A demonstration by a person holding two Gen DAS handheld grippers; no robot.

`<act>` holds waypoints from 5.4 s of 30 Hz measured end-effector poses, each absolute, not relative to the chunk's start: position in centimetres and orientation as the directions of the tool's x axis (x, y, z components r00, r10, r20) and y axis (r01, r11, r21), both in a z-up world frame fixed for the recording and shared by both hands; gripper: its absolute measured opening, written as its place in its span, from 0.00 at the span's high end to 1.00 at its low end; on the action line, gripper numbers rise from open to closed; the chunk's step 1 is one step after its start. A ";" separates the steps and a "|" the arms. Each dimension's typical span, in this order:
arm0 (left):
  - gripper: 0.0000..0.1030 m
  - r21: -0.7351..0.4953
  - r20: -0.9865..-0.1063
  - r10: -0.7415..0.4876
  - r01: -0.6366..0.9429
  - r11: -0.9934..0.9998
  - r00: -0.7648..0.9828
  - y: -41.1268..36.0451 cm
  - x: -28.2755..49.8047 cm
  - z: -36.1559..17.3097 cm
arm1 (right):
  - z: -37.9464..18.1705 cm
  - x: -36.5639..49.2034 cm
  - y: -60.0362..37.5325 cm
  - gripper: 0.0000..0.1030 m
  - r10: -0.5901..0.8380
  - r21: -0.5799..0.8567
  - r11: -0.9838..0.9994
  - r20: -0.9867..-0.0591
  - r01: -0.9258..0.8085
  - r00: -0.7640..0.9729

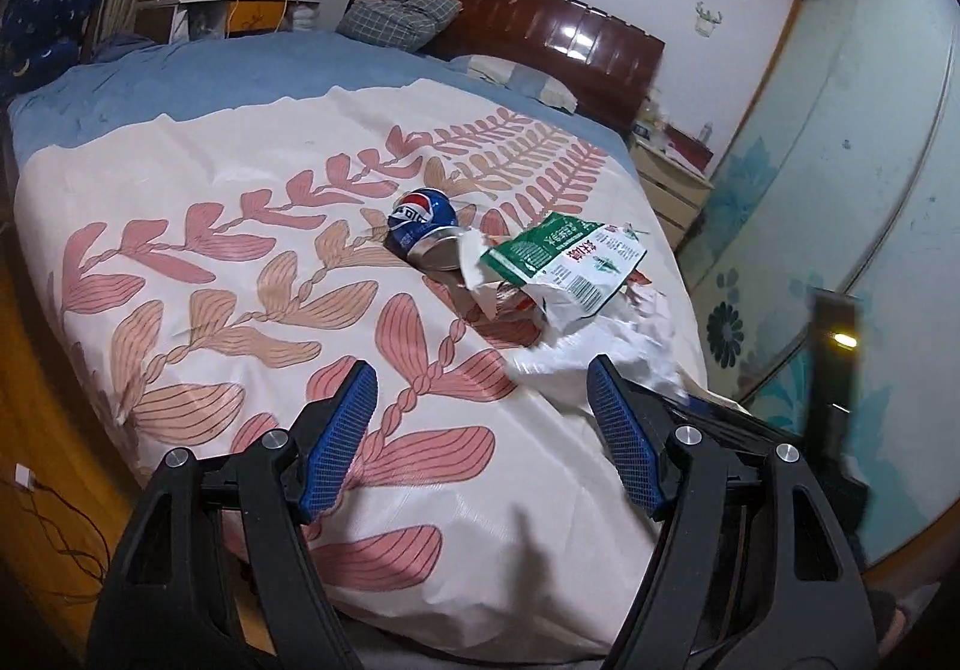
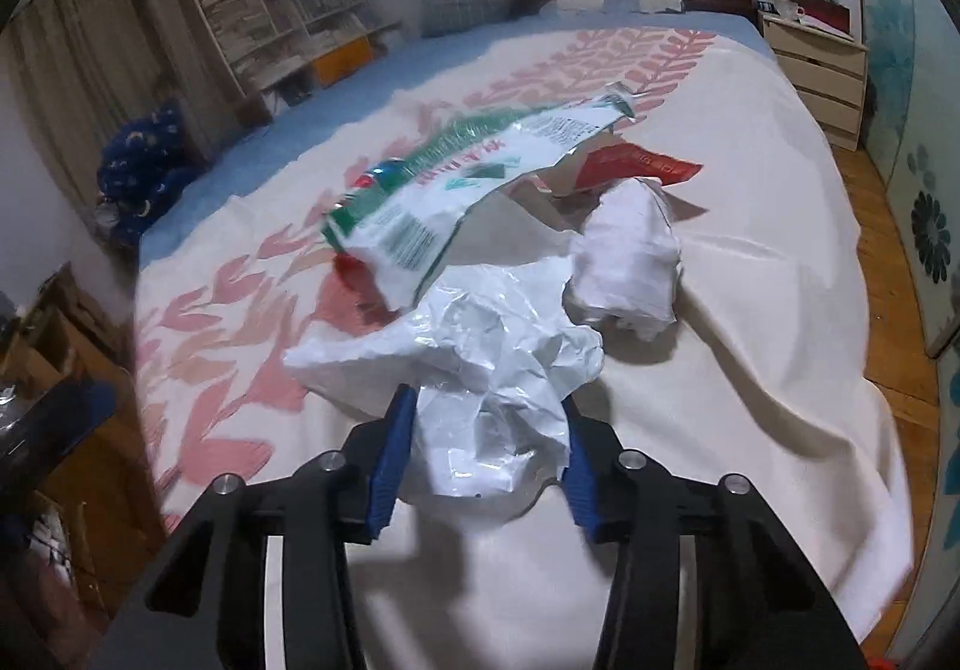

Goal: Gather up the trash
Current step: 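Return both tools to the bed and grasp the white plastic bag with the right gripper, then grasp the can pull-tab with the left gripper while the right holds the plastic bag, then carry both items to the red wastebasket and release them inside, then return to the bed and grasp the crumpled grid paper with the right gripper, then grasp the green-white snack bag with the left gripper while the right holds the paper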

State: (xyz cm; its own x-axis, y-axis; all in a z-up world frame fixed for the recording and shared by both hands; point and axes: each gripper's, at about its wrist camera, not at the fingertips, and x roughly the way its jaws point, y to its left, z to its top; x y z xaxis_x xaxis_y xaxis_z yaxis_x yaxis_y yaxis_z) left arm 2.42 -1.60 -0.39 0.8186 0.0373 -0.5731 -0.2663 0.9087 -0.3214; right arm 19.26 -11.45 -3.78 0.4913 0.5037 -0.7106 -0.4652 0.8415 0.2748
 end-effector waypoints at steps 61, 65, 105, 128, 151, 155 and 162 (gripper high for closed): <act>0.83 -0.308 -0.523 -0.208 0.044 0.950 0.827 -14.9 1.7 8.5 | 12.3 4.9 -38.7 0.57 0.470 0.231 0.877 -0.584 -0.421 0.661; 0.83 -0.327 -0.462 -0.377 0.241 0.914 0.803 -22.7 1.5 12.2 | 13.3 3.1 -47.2 0.57 0.330 0.164 0.942 -0.611 -0.293 0.719; 0.30 -0.392 -0.848 -0.511 0.480 0.785 0.143 -51.6 7.7 -10.3 | -12.5 -3.6 -63.8 0.32 0.104 0.180 0.956 -0.947 0.232 0.304; 0.29 -0.260 -0.495 -0.083 -0.057 0.964 0.865 -9.2 1.2 2.5 | 5.4 11.9 -23.8 0.32 0.424 0.075 0.865 -0.636 -0.495 0.644; 0.29 -0.290 -0.560 -0.070 -0.117 0.950 0.825 -5.7 6.4 -1.3 | -1.6 21.5 -15.5 0.62 0.426 0.121 0.851 -0.727 -0.511 0.538; 0.26 -0.241 -0.590 -0.074 -0.088 0.967 0.804 -6.9 9.9 -1.5 | 0.5 17.0 -20.6 0.62 0.499 0.241 0.841 -0.692 -0.485 0.521; 0.22 -0.163 -0.649 -0.044 -0.082 0.983 0.760 -7.3 16.1 -2.6 | 1.1 11.7 -27.4 0.62 0.508 0.300 0.843 -0.717 -0.446 0.478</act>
